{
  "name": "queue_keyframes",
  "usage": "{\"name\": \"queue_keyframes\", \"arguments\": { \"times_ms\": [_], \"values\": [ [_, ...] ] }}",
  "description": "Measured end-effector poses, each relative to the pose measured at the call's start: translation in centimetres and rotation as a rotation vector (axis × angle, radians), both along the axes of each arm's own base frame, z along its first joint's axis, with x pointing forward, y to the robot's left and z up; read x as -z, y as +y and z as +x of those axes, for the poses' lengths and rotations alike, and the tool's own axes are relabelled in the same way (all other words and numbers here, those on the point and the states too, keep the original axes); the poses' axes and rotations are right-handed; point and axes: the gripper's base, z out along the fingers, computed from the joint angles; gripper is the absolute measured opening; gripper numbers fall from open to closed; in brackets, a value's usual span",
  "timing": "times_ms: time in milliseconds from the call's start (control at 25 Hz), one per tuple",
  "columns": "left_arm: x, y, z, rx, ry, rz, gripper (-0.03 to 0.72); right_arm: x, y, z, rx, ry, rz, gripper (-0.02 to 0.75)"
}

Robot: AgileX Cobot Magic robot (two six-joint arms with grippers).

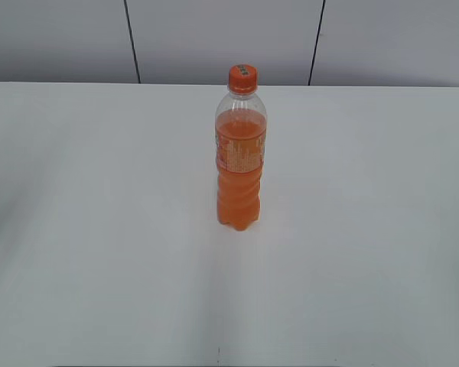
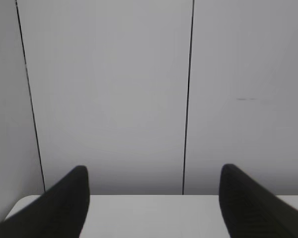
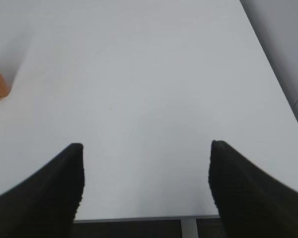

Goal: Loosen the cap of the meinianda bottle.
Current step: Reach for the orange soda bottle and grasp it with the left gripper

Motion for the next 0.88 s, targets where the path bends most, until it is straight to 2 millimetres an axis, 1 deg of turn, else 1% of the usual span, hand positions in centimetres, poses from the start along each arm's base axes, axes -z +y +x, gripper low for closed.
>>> {"name": "queue_keyframes", "arguments": {
  "times_ms": [600,880],
  "values": [
    [2.5,-0.1,3.4,0.003,0.046,-0.001,0.499,0.0,0.0,0.0,0.000,0.000,0.000,0.586],
    [4.2,-0.1,5.1,0.005,0.064,-0.002,0.499,0.0,0.0,0.0,0.000,0.000,0.000,0.586]
  ]
}}
